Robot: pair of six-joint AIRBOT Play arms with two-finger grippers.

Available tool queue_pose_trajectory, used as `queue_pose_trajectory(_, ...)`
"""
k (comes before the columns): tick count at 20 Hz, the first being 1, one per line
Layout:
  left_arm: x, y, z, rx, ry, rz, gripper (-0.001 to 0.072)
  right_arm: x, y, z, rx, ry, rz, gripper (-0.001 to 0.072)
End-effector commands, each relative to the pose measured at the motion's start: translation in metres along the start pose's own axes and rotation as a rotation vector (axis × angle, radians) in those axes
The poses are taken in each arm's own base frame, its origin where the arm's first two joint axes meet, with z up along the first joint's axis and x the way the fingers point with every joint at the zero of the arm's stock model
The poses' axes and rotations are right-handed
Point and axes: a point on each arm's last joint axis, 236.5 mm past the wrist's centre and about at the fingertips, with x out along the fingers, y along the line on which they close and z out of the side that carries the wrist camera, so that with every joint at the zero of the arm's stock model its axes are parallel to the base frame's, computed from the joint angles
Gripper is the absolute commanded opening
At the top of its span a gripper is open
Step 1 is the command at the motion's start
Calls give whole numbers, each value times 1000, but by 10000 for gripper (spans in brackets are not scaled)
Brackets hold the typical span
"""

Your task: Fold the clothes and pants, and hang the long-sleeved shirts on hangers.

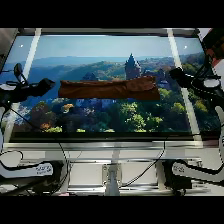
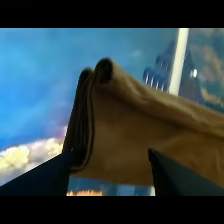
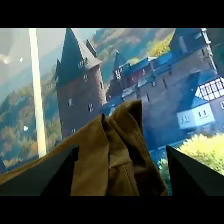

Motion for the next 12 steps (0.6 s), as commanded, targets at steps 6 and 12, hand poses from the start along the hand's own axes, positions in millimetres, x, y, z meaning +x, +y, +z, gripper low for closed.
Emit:
queue_pose_trajectory(6, 43, 16, -34, -48, 334, -49, 716, -5, -8, -4, -18, 30, -11, 616)
queue_pose_trajectory(12, 74, 20, -41, -36, 324, -60, 707, -6, -2, -15, -16, 75, 12, 616)
